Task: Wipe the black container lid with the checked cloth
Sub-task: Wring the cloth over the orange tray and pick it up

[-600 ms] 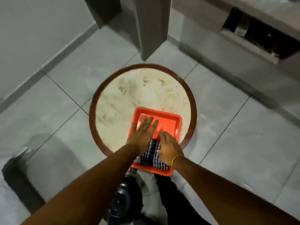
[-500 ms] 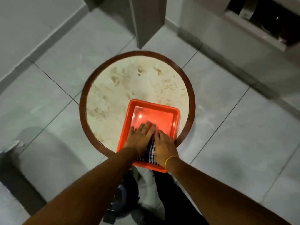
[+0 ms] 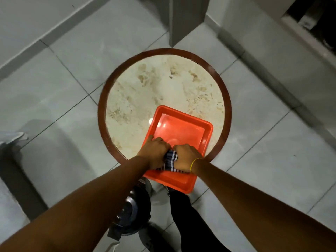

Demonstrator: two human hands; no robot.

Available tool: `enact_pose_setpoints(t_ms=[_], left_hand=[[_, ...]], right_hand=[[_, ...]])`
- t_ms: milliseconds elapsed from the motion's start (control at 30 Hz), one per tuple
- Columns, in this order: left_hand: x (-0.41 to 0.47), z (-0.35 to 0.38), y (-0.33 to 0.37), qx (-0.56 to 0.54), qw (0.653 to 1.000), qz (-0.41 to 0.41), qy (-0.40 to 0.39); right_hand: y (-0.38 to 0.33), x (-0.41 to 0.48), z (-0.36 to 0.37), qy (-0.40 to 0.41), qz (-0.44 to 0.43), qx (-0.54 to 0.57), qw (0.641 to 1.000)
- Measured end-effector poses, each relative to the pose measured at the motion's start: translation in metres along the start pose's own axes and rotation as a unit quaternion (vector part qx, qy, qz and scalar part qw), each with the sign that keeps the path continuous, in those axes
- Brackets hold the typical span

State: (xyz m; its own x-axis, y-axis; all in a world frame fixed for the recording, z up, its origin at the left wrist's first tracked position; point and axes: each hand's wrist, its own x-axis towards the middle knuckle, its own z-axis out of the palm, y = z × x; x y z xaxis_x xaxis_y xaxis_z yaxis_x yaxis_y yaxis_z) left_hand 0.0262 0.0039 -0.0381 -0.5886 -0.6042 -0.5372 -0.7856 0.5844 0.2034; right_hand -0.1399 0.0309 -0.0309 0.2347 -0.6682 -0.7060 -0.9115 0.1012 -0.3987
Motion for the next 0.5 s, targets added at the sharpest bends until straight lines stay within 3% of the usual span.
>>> enact_pose_setpoints(t_ms=[133, 267, 400, 500], left_hand=[[-0.045, -0.039, -0.037, -0.092, 0.988, -0.048, 0.117], [-0.11, -0.068, -0.08, -0.058, 0.962, -0.12, 0.239], [-0.193, -0.048, -0.133, -0.033, 0.929, -0.229, 0.289], [-0.241, 0.018, -0.161, -0.034, 0.895, -0.303, 0.325]], right_hand=[[-0.054, -0.002, -0.05, 0.059, -0.085, -0.059, 0.993], [-0.135, 0.003, -0.076, 0.118, -0.183, -0.121, 0.968], [-0.231, 0.011, -0.047, 0.158, -0.287, -0.136, 0.935], [-0.281, 0.028, 0.019, 0.168, -0.339, -0.147, 0.914]])
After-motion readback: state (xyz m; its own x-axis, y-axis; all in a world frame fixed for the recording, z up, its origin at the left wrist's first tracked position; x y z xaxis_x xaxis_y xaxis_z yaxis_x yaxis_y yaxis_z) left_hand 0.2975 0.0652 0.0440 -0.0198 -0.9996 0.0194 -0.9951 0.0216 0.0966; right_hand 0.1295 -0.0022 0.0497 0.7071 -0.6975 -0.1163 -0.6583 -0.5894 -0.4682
